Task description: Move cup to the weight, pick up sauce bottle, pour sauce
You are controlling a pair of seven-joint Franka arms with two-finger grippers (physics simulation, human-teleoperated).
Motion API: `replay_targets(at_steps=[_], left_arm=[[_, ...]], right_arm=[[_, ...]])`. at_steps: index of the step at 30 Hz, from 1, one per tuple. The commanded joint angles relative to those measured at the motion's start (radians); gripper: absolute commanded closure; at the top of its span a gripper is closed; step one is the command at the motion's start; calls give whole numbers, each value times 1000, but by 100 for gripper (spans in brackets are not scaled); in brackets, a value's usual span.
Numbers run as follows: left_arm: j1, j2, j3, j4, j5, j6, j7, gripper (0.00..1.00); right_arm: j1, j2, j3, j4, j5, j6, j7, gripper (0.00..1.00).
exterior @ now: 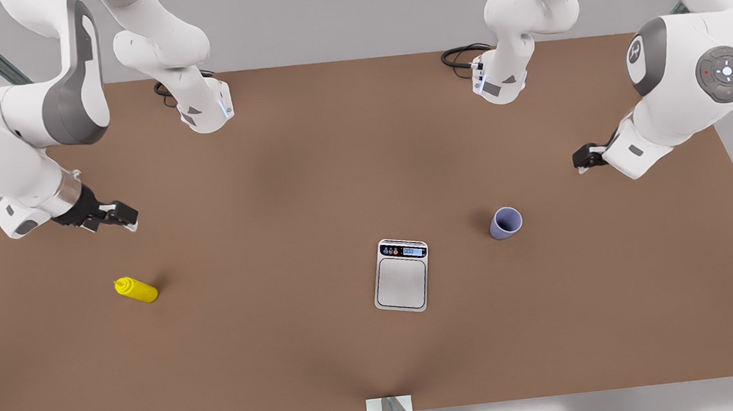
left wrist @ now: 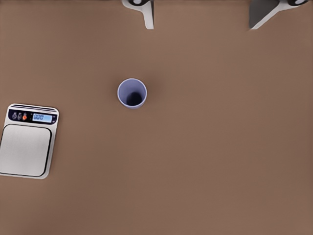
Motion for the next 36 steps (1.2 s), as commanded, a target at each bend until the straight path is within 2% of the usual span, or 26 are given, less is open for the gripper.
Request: replay_targets(at_steps=[1, 2, 3, 6, 11, 14, 28, 30, 31, 33, 36], left_arm=[[0, 1, 1, -2, 1, -1, 2, 0], [0, 1, -1, -17, 1, -1, -1, 0], [-1, 26, -2, -115, -2, 34, -5, 0], [-1, 49, -28, -377, -67, 336, -8, 0], [-1, 61, -30, -631, -117, 640, 6, 0], [-1, 83, -32, -683, -129, 719, 15, 0], [-1, 231, -30, -669, -129, 818, 23, 0], [-1, 233, -30, -658, -172, 818, 20, 55], [-1, 233, -31, -658, -189, 818, 20, 67], [-1, 233, -32, -658, -191, 818, 14, 76], [-1, 236, -30, -658, -192, 820, 14, 79]], right_arm=[[-9, -1, 0, 0, 1, 0, -1, 0], [-9, -1, 0, -2, 1, 0, -17, 0], [-9, -1, 0, 0, 2, -9, -28, 0], [-10, 1, 0, 3, 2, -14, -28, 0], [-10, 1, -1, 3, 4, -12, -27, 0], [-10, 2, -1, 3, 4, -12, -27, 0], [-10, 2, -15, 3, 7, -14, -28, 0], [-10, 2, -15, 2, 13, -14, -28, 0], [-10, 2, -17, 2, 13, -14, -27, 0], [-10, 2, -17, 3, 13, -14, -27, 0], [-9, 7, -15, 11, 13, -14, -25, 0]])
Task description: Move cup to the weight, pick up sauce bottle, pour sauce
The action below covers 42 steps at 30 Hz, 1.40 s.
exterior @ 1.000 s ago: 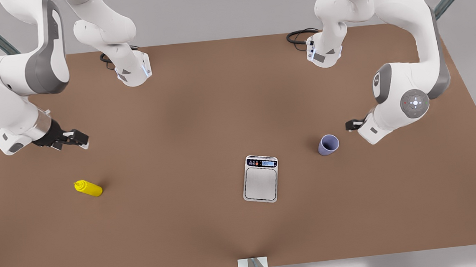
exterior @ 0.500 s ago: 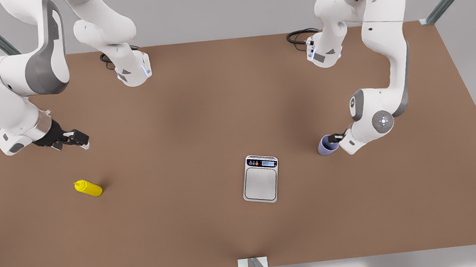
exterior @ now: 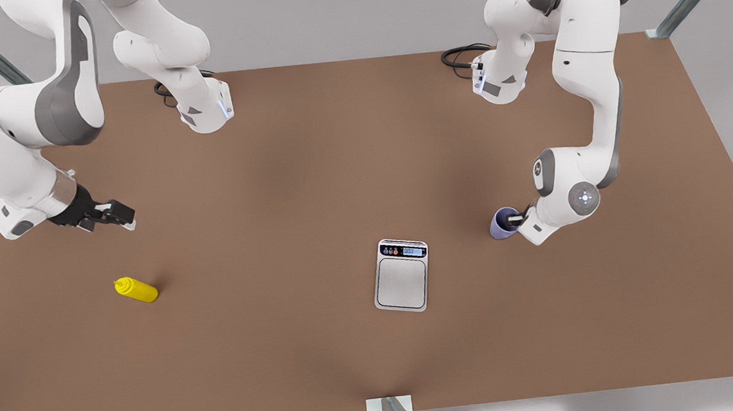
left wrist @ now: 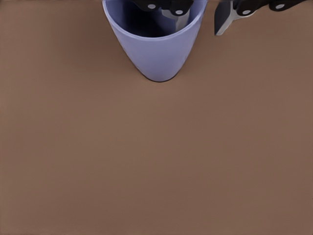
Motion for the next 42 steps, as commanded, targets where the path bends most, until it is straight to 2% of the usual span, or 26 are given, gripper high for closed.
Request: replay_targets(at_steps=[1, 8, 12, 15, 19, 21, 23, 25, 28, 30, 33, 36, 38, 39, 40, 42], left_arm=[[0, 1, 0, 0, -9, 0, -1, 79], [0, 4, -2, 5, -9, -3, -5, 79], [-15, -24, 0, 52, -72, -83, -16, 79], [-127, -21, 0, 221, -64, -281, -269, 79], [-264, 59, 0, 406, -64, -291, -472, 79], [-328, 140, 0, 528, -70, -282, -597, 79], [-353, 214, 0, 623, -72, -270, -650, 79], [-353, 261, -2, 672, -98, -253, -650, 79], [-364, 313, -2, 724, -122, -218, -703, 79], [-371, 350, -2, 762, -122, -215, -714, 79], [-377, 395, -2, 795, -122, -198, -717, 79], [-377, 415, -2, 796, -122, -169, -714, 79], [-377, 427, -2, 795, -122, -156, -706, 79], [-377, 428, -2, 795, -121, -156, -702, 76], [-376, 428, -2, 793, -121, -156, -700, 59], [-373, 428, -2, 795, -121, -156, -697, 3]], right_arm=[[-8, 0, 0, 0, 0, 1, 0, 0], [-9, 0, -2, 0, 8, -16, 3, 0], [-9, 0, -2, 0, 9, -16, 3, 0], [-8, 0, 0, 2, 9, -16, 5, 0], [-8, 2, 0, 8, 14, -16, 8, 0], [-18, 75, -29, 103, 117, -79, 247, 0], [-138, 147, -29, 138, 276, -113, 411, 0], [-308, 232, -29, 120, 509, -180, 410, 0], [-399, 339, -26, 115, 624, -183, 401, 0], [-423, 417, -41, 127, 764, -233, 407, 0], [-437, 558, -129, 161, 954, -324, 422, 0], [-514, 706, -135, 319, 1046, -400, 546, 0], [-528, 733, -135, 319, 1088, -400, 546, 0], [-531, 746, -130, 319, 1109, -401, 546, 0], [-529, 762, -123, 315, 1111, -401, 539, 0], [-538, 793, -121, 307, 1114, -401, 545, 0]])
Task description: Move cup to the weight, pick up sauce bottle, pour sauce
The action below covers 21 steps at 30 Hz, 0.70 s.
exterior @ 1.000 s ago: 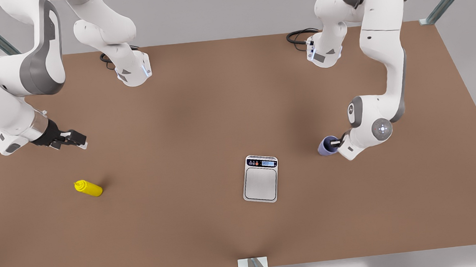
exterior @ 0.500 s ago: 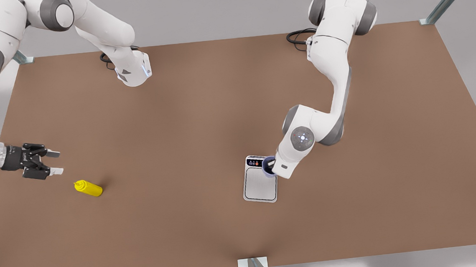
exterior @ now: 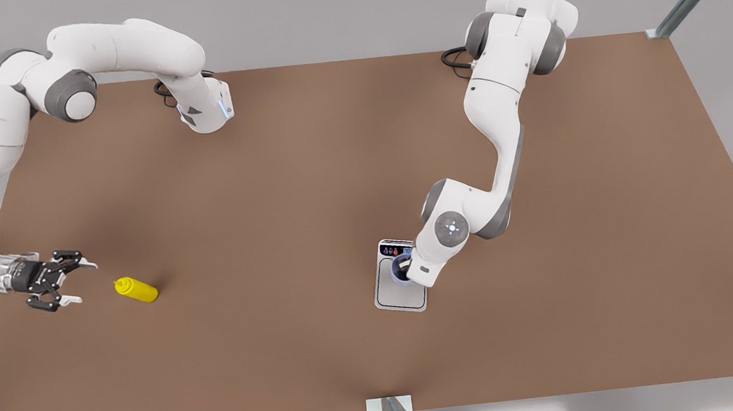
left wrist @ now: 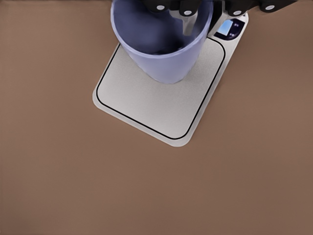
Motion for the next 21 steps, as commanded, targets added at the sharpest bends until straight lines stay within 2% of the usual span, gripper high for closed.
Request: replay_targets(at_steps=[1, 8, 10, 12, 14, 15, 16, 17, 18, 19, 20, 21], left_arm=[[0, 0, 0, 0, -28, 0, 0, 0], [3, -66, 4, 3, -25, -52, -14, 0], [3, -136, 10, 5, -19, -181, -6, 0], [8, -307, 139, 5, 10, -534, 59, 0], [22, -402, 248, 5, 64, -710, 336, 0], [20, -437, 369, 5, 65, -821, 595, 0], [22, -459, 411, 3, 67, -853, 659, 0], [63, -498, 402, -1, 104, -867, 675, 0], [167, -537, 267, -12, 140, -868, 672, 0], [230, -591, 126, -100, 251, -838, 661, 0], [264, -634, 116, -162, 225, -773, 658, 0], [264, -614, 118, -155, 230, -769, 659, 0]], right_arm=[[-2, 7, 0, 0, 1, -1, 0, 0], [-10, 79, -1, -55, 29, -45, -11, 0], [-14, 82, -1, -66, -20, -67, -9, 0], [-14, 96, -1, -64, -29, -70, -9, 0], [-13, 108, -1, -64, -19, -62, -15, 0], [-14, 111, -6, -64, -17, -59, -55, 0], [-20, 111, -7, -64, -17, -39, -67, 0], [-22, 111, -7, -63, -15, -25, -69, 0], [-23, 110, -7, -61, -14, -21, -77, 0], [-30, 110, -7, -61, -12, -5, -103, 0], [-31, 110, -7, -60, -11, 4, -104, 0], [-31, 110, -7, -61, -11, 11, -106, 0]])
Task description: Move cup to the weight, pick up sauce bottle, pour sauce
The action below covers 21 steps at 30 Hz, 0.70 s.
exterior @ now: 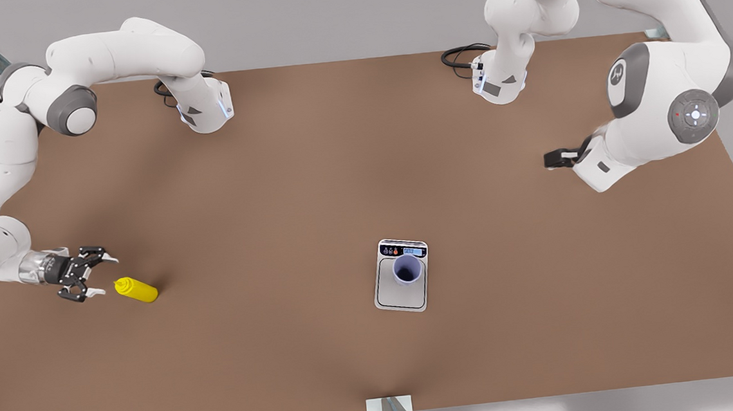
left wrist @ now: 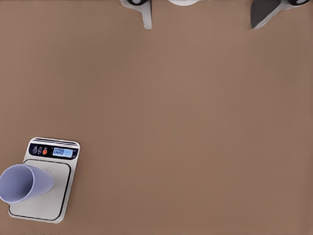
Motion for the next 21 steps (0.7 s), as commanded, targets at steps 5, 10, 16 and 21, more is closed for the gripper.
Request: replay_targets(at_steps=[5, 10, 16, 21], left_arm=[[-2, 5, 8, -3, 57, -18, 14, 0], [-2, 5, 9, -1, 60, -17, 17, 0], [-2, 11, 9, 0, 54, -14, 17, 0], [-2, 19, 9, 0, 54, -8, 15, 0]], right_arm=[[2, 40, 6, 1, 29, 20, 17, 0], [-67, 89, 61, 15, 64, 71, 0, 0], [-67, 106, 106, 5, 92, 94, 2, 0], [-67, 109, 123, -17, 109, 88, 0, 0]])
